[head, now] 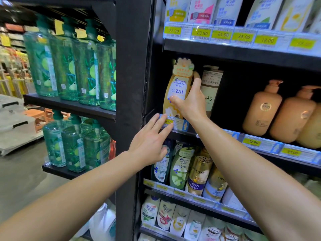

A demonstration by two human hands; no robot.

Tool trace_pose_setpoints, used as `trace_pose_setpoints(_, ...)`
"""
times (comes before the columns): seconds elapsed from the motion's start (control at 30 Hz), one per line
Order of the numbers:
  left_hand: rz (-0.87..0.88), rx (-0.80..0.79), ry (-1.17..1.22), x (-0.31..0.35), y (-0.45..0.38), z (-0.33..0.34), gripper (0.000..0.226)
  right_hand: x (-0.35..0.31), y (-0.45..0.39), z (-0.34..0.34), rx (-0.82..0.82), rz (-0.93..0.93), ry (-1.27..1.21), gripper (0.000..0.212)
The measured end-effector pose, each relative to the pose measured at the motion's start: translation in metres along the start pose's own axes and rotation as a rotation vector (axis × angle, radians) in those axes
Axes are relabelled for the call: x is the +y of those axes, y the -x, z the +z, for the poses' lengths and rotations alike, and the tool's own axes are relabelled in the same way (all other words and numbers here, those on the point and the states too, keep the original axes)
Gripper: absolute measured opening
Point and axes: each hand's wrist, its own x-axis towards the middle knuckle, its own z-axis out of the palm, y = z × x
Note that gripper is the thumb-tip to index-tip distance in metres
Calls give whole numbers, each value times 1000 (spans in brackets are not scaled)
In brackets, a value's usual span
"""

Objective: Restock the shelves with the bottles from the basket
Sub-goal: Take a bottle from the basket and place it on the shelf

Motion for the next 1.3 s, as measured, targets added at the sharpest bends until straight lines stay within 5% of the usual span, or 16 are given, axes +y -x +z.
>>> trace_pose_setpoints(0.3, 7, -7, 49, 1, 0, -7, 76, 5, 10, -15, -84, 45, 18, 91)
trace_pose_setpoints(0.5, 33, 14, 133, 20, 1, -14, 67, 30, 58, -60, -107, -129, 312, 66)
trace_pose_setpoints(0.67, 116, 4, 187, 69, -2, -14, 68, 73, 112, -120, -189, -187, 567, 69)
trace_pose_setpoints(0.93, 287, -80, 325, 225, 8, 1, 67, 154, 240, -250, -241, 18, 727, 74)
trace_pose_setpoints(1.3, 537, -210, 507, 525, 94, 15, 70, 242, 470, -483, -268, 377, 861, 75)
